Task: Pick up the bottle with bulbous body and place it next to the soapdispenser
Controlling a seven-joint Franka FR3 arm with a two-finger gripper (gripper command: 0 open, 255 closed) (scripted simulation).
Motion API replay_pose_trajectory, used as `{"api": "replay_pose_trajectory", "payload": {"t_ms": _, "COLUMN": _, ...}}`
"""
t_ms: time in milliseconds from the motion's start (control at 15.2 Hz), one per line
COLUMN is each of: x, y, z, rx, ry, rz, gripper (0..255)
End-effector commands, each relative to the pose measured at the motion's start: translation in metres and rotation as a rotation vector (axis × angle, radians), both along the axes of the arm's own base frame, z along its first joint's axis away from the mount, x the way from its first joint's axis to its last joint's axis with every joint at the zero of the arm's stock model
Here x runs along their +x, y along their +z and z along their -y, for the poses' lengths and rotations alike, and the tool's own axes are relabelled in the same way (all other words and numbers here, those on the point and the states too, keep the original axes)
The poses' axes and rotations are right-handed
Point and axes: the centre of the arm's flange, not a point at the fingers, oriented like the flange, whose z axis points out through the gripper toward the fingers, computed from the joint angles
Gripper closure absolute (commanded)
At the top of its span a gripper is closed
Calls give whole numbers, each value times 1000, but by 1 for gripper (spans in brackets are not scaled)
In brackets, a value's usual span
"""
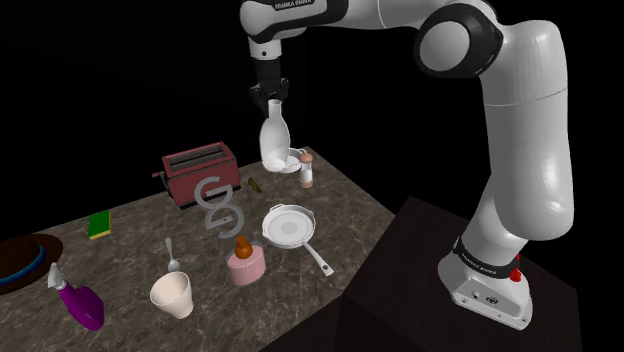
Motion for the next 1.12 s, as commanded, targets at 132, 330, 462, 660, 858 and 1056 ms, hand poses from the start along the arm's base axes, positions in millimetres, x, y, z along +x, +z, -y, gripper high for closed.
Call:
{"api": "replay_pose_trajectory", "payload": {"t_ms": 132, "x": 5, "y": -5, "z": -50, "rx": 0, "ry": -1, "rz": 1, "gripper": 255}}
{"api": "replay_pose_trajectory", "payload": {"t_ms": 330, "x": 8, "y": -10, "z": -89, "rx": 0, "ry": -1, "rz": 1, "gripper": 255}}
{"api": "replay_pose_trajectory", "payload": {"t_ms": 462, "x": 10, "y": -13, "z": -115, "rx": 0, "ry": -1, "rz": 1, "gripper": 255}}
{"api": "replay_pose_trajectory", "payload": {"t_ms": 660, "x": 13, "y": -17, "z": -154, "rx": 0, "ry": -1, "rz": 1, "gripper": 255}}
{"api": "replay_pose_trajectory", "payload": {"t_ms": 858, "x": 17, "y": -21, "z": -194, "rx": 0, "ry": -1, "rz": 1, "gripper": 255}}
{"api": "replay_pose_trajectory", "payload": {"t_ms": 1056, "x": 19, "y": -29, "z": -218, "rx": 0, "ry": -1, "rz": 1, "gripper": 255}}
